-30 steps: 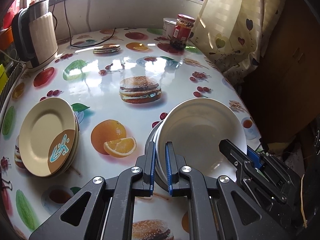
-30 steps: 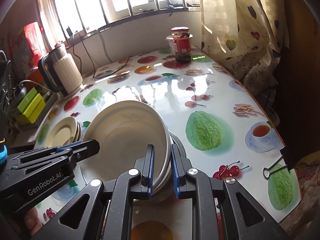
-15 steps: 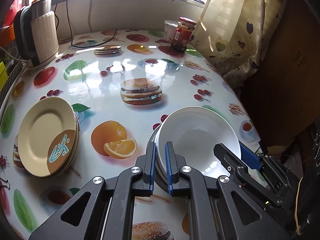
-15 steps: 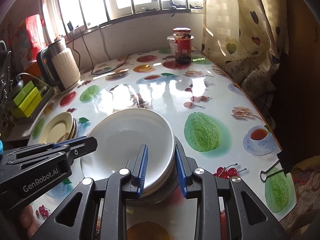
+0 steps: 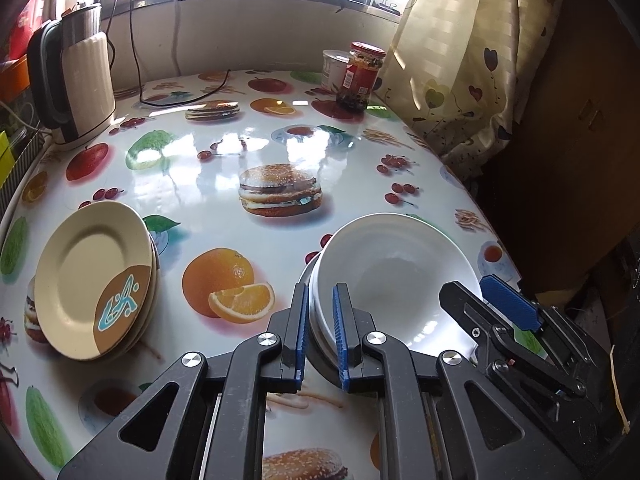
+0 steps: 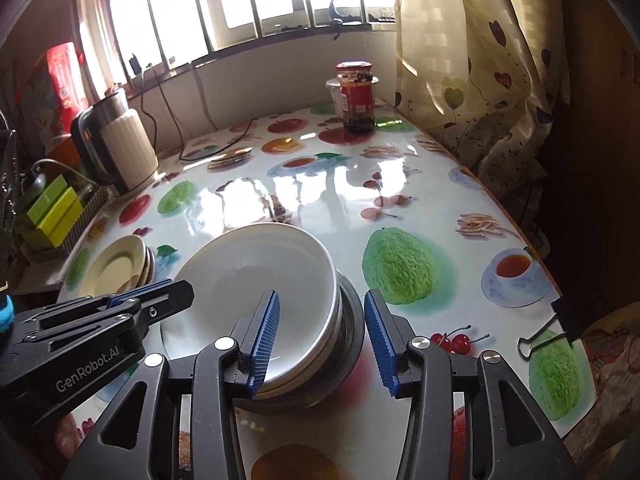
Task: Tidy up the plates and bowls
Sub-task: 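Lower the white bowl into the steel bowl stack with both tools, then open both tools and release the white bowl rim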
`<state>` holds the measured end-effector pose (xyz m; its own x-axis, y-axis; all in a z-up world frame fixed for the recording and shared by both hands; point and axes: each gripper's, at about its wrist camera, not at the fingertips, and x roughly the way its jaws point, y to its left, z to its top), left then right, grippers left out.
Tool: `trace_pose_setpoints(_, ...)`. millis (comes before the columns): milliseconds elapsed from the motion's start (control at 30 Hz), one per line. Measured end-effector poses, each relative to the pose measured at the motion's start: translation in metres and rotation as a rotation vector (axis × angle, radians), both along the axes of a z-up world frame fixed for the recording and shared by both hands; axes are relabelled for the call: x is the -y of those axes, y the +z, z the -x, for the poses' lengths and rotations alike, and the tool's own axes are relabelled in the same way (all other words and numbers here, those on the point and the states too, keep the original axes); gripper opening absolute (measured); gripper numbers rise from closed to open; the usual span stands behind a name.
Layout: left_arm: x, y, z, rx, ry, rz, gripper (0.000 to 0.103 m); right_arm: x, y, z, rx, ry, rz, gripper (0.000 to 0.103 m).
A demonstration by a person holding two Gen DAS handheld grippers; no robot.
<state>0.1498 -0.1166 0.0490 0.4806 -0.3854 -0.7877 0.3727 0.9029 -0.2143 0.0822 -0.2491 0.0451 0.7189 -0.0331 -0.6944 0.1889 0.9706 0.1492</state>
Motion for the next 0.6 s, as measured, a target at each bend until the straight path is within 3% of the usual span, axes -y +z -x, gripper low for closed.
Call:
trace_pose_setpoints(133,-0.004,-0.001,0.000,-0.009,-0.004,0.027,0.018,0.007,0.001,0.005,0.016,-0.020,-0.021,0.046)
trace_pose_setpoints(600,0.002,-0.011,-0.005,-0.026,0.008,0.034,0.019,0.019,-0.004,0.010,0.020,-0.052,-0.062,0.048)
